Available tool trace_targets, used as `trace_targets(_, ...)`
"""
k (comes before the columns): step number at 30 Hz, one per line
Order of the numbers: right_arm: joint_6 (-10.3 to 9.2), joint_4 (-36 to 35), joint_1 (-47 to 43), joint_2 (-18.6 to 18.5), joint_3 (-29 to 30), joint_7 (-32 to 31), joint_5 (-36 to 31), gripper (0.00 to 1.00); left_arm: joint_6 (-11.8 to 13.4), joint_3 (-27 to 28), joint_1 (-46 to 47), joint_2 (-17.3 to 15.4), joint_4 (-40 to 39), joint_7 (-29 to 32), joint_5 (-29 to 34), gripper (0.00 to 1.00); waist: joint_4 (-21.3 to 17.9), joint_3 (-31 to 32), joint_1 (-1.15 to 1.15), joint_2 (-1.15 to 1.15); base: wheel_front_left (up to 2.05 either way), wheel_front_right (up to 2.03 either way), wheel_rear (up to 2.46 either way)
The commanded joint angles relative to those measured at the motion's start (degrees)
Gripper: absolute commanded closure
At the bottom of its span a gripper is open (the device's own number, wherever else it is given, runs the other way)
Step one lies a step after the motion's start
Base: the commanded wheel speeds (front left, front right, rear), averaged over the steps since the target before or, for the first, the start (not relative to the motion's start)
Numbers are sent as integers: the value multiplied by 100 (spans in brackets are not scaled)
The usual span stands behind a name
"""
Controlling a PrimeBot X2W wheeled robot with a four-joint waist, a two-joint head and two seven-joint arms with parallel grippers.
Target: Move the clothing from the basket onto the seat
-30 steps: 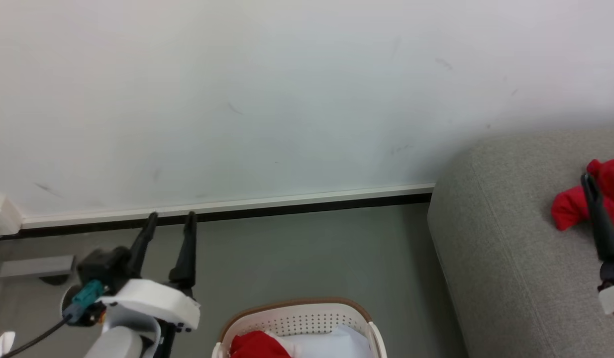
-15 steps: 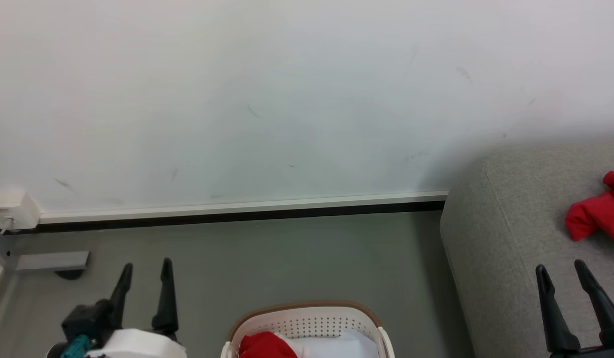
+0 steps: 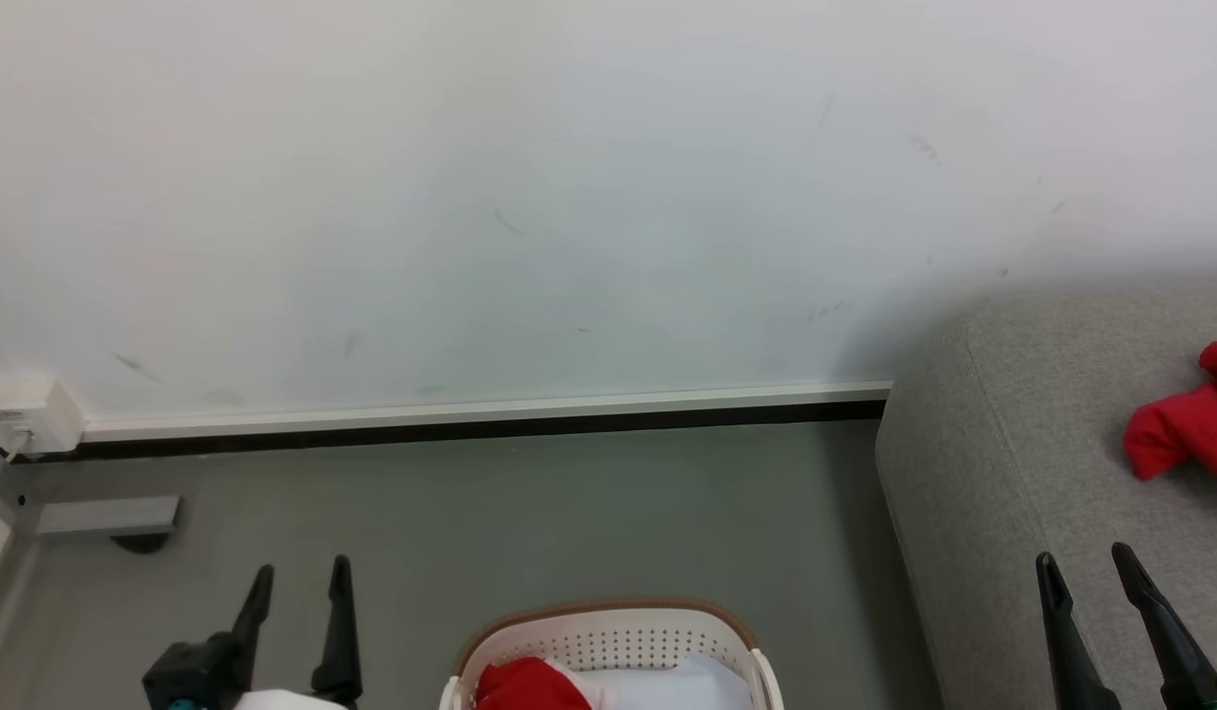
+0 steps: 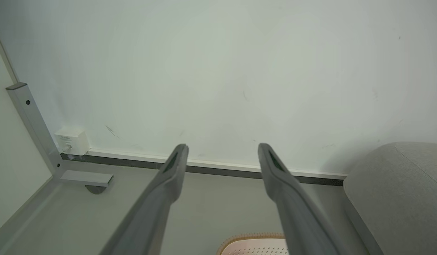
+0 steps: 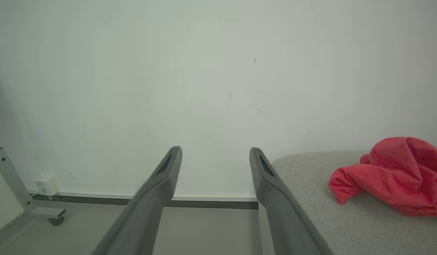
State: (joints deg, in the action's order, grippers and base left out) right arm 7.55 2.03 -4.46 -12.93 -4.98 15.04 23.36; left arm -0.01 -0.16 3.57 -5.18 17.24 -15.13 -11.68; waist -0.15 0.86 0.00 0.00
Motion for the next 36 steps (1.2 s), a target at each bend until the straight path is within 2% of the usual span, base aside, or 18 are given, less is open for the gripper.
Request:
trace_targets(1, -13, 56, 90, -13, -19, 18, -29, 0, -50, 50, 31, 27, 19, -3, 80, 0, -8, -5, 0, 0, 0, 0, 0)
trace_targets(9, -13, 173, 213, -5, -142, 19, -40, 0, -216, 227, 107, 139, 111, -3, 204, 0, -44, -23, 0, 0, 0, 0, 0)
trace_targets(25, -13, 173, 355, -90, -136, 19, -4, 0, -342, 279, 228, 203, 177, -3, 430, 0, -210, -108, 0, 0, 0, 0, 0)
trace_targets(36, -13, 47, 885, -113, -160, 19, 106, 0, -457, 138, 758, 209, 448, -3, 562, 0, -471, -881, 0, 0, 0, 0, 0)
